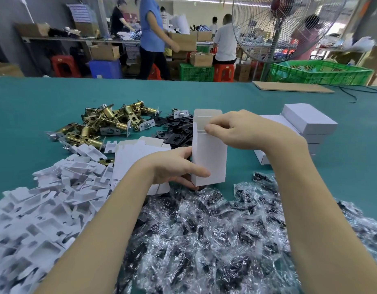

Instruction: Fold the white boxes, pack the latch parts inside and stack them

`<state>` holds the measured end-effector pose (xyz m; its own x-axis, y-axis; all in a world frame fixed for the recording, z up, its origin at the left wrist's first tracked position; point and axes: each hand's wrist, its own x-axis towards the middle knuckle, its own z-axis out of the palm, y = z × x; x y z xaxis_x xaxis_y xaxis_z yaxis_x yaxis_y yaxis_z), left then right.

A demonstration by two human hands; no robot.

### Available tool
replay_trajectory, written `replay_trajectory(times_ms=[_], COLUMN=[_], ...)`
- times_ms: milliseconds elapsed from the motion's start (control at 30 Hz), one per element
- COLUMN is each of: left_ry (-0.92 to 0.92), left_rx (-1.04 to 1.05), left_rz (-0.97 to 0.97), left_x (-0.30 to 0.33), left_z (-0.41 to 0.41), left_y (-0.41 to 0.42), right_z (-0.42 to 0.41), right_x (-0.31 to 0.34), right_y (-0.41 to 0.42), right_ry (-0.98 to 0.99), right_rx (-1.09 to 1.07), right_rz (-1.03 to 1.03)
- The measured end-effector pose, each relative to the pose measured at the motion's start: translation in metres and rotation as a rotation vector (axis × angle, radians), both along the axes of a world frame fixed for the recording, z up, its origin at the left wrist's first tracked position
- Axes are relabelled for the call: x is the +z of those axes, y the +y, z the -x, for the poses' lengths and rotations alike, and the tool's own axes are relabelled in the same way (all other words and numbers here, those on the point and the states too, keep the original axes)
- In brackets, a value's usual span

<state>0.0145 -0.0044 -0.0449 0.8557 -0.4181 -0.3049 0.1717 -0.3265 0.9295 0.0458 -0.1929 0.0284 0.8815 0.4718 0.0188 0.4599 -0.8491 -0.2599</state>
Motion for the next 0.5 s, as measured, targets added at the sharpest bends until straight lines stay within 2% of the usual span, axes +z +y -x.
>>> replay_trajectory(times_ms=[233, 500], left_ry=[-0.008, -0.016], left_rx=[-0.012, -0.032], left_rz=[-0.009, -0.003], left_x=[-0.0002, -0.0011], left_z=[-0.001, -0.001], left_y=[0.0015, 0.0026], right_z=[0.0022, 0.0006], right_x=[0.0012, 0.0013], right_y=[-0.0029, -0.0033], right_ry=[0.111, 0.146], right_rx=[0.021, 0.021], right_rz=[0.037, 0.041])
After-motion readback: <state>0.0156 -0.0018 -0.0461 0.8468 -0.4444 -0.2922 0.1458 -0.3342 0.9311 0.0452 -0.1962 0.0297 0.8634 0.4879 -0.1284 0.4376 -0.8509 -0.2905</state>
